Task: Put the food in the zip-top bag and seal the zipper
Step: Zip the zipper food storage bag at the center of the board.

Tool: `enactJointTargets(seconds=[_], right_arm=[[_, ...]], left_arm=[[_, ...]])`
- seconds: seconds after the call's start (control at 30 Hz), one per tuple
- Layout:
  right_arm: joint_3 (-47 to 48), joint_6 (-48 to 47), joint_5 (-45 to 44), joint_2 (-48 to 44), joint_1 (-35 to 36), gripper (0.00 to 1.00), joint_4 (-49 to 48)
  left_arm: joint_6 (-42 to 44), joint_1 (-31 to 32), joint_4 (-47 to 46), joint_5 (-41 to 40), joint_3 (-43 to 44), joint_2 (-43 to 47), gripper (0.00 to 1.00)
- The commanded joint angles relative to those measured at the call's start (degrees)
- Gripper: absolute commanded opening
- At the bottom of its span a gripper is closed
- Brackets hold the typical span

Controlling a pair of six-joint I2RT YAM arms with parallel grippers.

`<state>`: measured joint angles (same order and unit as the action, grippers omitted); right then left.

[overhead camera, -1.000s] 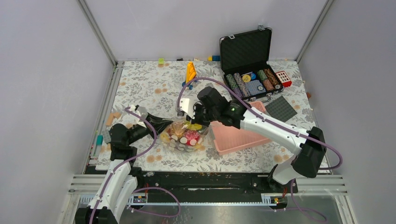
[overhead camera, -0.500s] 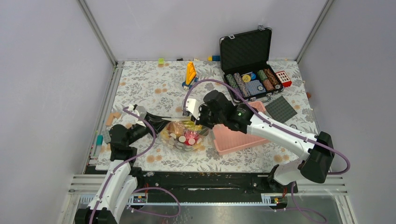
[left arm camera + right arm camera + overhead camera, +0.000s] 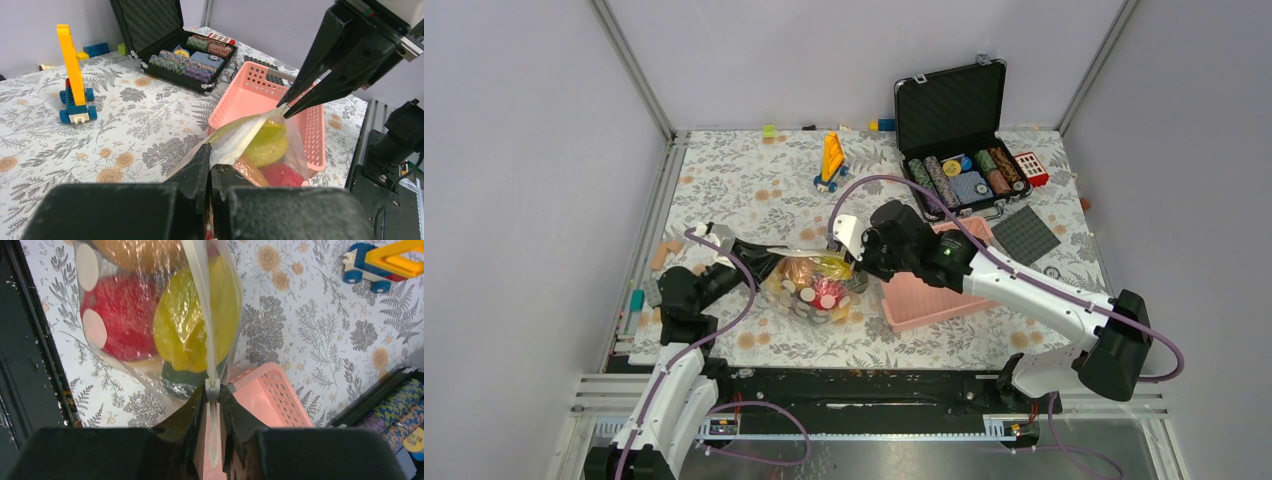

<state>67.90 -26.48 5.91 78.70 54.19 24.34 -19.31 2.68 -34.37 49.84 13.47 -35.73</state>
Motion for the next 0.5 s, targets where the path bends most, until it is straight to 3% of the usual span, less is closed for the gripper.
enactJointTargets(seconds=[0.0, 0.47], right_arm=[[-1.69, 1.83, -3.71, -3.01, -1.20, 0.07, 4.55], [-10.26, 7.73, -4.23, -9.95, -1.20, 0.05, -1.08]], left_arm=[[0.80, -0.99, -4.12, -7.18, 0.63, 0.81, 0.00], [-0.29, -1.07, -2.61, -13.35, 0.88, 0.24, 0.00]])
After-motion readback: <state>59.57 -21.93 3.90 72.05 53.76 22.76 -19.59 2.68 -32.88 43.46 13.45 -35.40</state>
